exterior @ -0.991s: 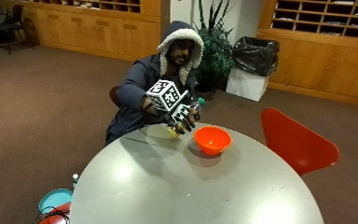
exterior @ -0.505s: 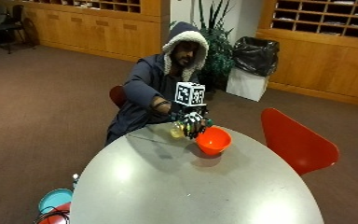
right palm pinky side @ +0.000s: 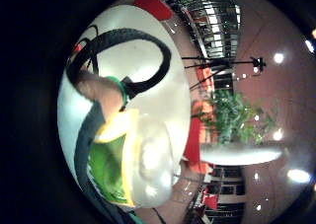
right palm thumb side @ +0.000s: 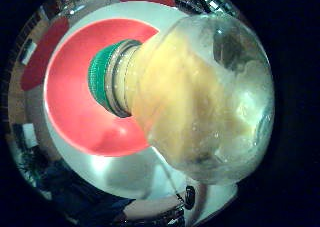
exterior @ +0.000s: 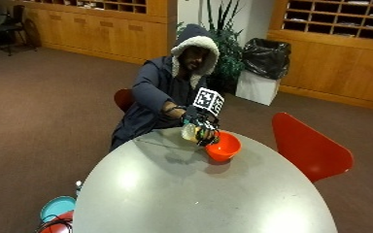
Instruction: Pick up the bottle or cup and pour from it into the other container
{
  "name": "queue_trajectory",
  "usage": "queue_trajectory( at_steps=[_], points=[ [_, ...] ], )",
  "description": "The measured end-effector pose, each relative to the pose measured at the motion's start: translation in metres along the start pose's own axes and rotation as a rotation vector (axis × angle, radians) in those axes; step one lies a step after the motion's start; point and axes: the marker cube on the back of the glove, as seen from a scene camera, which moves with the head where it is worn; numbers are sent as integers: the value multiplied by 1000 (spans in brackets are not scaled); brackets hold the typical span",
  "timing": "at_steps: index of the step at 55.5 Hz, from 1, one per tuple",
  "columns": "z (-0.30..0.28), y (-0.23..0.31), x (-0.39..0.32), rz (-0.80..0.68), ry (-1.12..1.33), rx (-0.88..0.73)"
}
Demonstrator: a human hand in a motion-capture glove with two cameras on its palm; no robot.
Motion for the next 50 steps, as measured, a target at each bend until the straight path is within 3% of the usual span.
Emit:
queue_trajectory(
  at_steps=[50],
  points=[
    [-5,10,13,34,-112,35]
  ],
)
